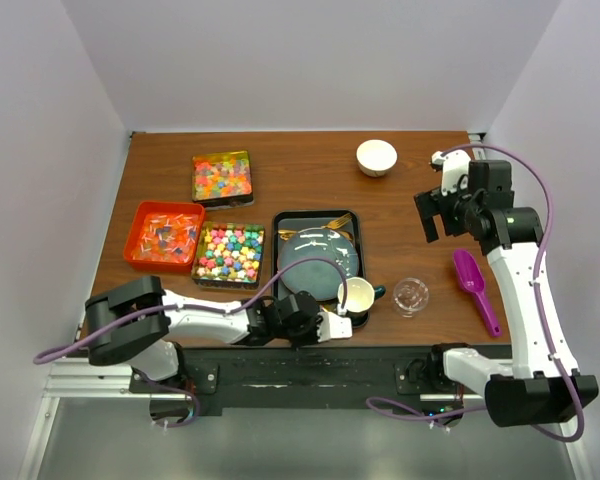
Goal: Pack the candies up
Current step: Move the storage box to the center of the board.
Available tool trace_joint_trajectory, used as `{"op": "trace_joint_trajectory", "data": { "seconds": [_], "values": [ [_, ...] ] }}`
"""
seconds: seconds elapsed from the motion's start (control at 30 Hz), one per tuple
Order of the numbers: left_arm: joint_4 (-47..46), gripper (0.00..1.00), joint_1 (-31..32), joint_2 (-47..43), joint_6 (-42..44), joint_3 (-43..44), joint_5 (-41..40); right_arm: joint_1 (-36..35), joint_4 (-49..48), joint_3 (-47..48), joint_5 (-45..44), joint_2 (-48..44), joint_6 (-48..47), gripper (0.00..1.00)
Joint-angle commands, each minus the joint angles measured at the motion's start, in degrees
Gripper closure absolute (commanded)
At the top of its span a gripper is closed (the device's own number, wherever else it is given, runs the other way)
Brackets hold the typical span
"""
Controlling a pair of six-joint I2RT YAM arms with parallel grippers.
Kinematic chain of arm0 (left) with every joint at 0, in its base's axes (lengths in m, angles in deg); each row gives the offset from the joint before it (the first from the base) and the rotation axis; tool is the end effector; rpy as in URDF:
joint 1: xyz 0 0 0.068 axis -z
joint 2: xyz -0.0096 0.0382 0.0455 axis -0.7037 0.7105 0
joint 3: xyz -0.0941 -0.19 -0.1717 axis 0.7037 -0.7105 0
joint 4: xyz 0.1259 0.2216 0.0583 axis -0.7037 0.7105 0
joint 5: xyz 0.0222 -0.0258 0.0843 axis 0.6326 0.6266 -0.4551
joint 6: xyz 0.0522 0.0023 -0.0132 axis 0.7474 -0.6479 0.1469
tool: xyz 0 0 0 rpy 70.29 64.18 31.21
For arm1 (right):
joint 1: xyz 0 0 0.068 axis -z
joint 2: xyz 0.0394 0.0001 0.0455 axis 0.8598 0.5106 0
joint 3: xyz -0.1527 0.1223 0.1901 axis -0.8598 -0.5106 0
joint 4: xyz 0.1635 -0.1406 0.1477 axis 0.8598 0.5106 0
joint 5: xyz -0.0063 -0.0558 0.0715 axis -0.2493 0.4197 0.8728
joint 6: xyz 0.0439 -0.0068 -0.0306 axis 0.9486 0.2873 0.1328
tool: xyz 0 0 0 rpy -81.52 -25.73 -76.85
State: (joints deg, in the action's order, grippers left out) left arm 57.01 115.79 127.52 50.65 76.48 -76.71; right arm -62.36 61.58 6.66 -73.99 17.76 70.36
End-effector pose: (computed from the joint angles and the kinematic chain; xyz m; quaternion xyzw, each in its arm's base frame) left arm 0.0896 -0.2684 0.1454 0.6251 0.6802 -0.2131 0.3179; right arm 0.2119 0.0114 0.3806 -0.1634 0.9040 -0.0472 0.3922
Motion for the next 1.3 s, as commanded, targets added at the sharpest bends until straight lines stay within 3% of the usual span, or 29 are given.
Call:
{"op": "trace_joint_trajectory", "data": {
  "seconds": [0.0, 0.6, 0.97, 1.27],
  "values": [
    [-5.03, 1.00, -3.12, 1.72, -0.66, 2.26, -3.62, 0.87, -0.84, 3.04, 1.62, 0.77, 0.89, 0.01],
    [-10.83, 1.00, -10.86, 13.58, -1.90, 14.30, -4.49, 1.14, -1.72, 1.64, 0.91, 2.96, -0.08, 0.01],
    [-10.13, 1.00, -17.27, 21.58, 0.12, 24.23, -4.06, 1.14, -1.28, 2.96, 0.74, 5.42, -0.35, 0.01],
    [-6.18, 1.00, -21.49, 21.76, 2.32, 26.25, -4.14, 1.14, -1.28, 6.56, 3.72, 7.97, 0.80, 0.01]
  ]
}}
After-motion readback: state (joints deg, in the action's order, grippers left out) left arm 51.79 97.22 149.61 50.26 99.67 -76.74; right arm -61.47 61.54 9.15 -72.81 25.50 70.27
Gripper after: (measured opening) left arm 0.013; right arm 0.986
